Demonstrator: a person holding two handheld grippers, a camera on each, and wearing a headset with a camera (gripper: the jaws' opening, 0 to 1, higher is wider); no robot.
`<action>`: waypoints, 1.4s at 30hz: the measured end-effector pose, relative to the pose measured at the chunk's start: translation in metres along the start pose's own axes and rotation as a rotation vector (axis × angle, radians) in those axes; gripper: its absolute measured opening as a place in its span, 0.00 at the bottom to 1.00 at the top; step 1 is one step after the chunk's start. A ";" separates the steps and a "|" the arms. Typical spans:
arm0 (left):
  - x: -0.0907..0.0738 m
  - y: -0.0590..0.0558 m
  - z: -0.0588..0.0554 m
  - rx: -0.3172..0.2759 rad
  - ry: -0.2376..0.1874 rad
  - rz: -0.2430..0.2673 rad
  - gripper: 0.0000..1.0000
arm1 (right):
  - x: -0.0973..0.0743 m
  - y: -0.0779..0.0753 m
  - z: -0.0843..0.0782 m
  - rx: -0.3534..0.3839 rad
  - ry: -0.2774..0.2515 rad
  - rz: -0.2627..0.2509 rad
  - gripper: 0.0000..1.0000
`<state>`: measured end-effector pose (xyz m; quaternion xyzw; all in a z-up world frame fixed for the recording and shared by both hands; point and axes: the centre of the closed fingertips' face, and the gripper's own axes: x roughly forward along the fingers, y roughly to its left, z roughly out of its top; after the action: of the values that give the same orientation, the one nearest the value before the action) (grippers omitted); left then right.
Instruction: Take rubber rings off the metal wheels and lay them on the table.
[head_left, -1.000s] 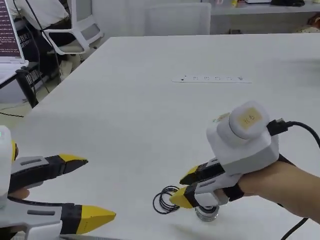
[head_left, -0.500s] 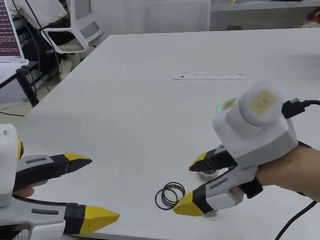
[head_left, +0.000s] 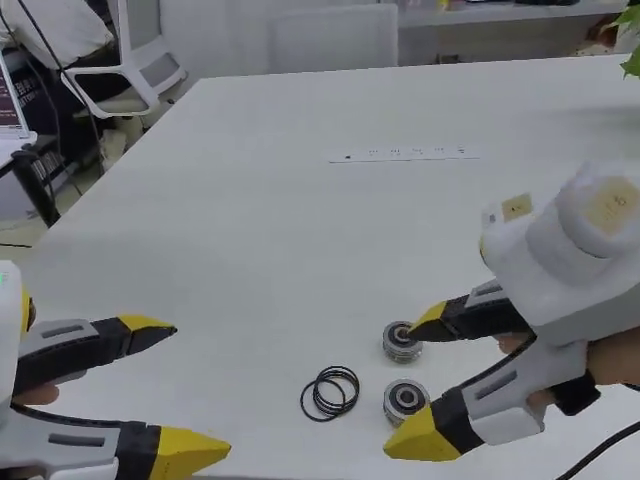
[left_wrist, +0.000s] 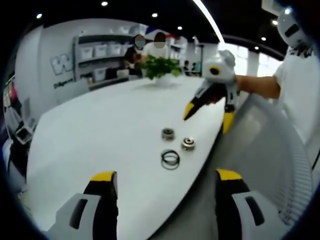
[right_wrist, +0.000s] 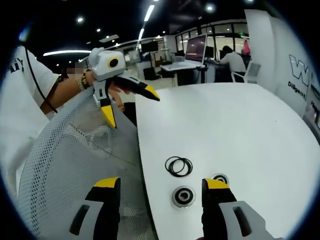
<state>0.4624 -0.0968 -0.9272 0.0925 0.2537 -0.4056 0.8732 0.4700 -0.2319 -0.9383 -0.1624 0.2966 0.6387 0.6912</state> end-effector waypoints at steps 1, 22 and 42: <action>0.000 0.000 0.000 -0.001 -0.003 -0.005 0.83 | -0.003 0.002 0.002 0.006 -0.023 0.003 0.65; -0.005 0.006 0.011 -0.014 -0.086 0.000 0.92 | -0.058 -0.013 0.000 0.069 -0.179 -0.195 0.84; -0.020 0.024 0.017 -0.040 -0.152 0.110 1.00 | -0.085 -0.029 -0.037 0.184 -0.218 -0.337 0.99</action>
<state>0.4763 -0.0746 -0.9032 0.0579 0.1894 -0.3578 0.9126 0.4898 -0.3252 -0.9189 -0.0758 0.2457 0.4983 0.8280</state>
